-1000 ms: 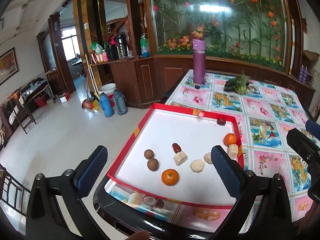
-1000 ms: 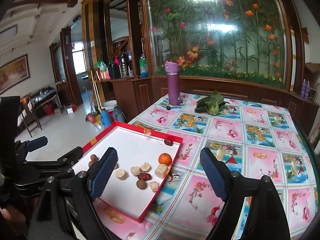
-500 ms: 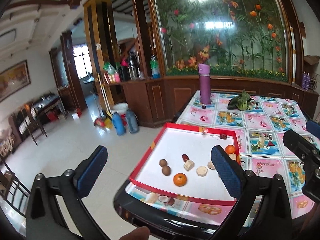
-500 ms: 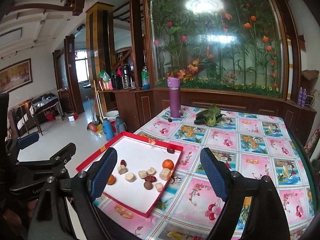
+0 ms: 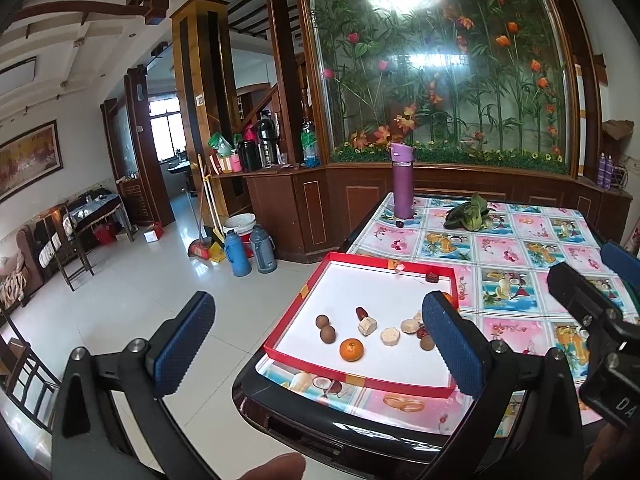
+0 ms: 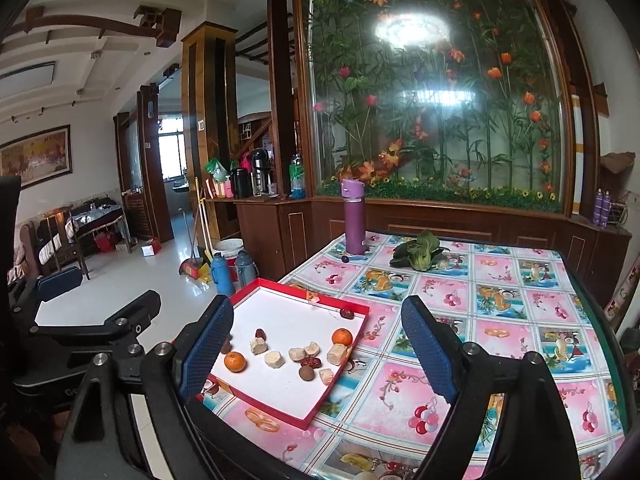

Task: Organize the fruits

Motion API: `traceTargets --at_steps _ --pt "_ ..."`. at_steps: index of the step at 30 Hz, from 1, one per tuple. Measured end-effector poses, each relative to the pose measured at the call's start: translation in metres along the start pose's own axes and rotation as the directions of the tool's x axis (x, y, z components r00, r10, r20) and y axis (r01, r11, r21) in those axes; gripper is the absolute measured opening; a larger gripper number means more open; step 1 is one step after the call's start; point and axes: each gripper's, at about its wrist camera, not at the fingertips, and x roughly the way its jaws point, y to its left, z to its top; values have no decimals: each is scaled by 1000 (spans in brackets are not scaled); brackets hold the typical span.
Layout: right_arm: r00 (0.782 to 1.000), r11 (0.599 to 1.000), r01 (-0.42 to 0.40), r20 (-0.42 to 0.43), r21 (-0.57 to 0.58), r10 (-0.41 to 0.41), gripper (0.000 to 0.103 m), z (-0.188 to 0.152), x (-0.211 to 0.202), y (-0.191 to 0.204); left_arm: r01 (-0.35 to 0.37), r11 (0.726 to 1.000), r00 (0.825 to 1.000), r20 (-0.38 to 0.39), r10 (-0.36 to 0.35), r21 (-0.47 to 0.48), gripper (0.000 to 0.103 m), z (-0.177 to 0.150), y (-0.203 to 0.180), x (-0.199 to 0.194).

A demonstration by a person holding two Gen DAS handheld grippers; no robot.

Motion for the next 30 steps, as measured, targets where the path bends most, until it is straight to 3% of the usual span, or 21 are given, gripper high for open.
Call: traceTargets --at_steps 12,30 --pt "999 999 -28 -41 15 28 86 -8 7 1 21 1000 998 -66 -22 -13 103 -1 3 5" --pt "999 1000 -17 -39 -11 16 86 4 15 15 3 997 1000 -19 -5 -73 103 5 28 10"
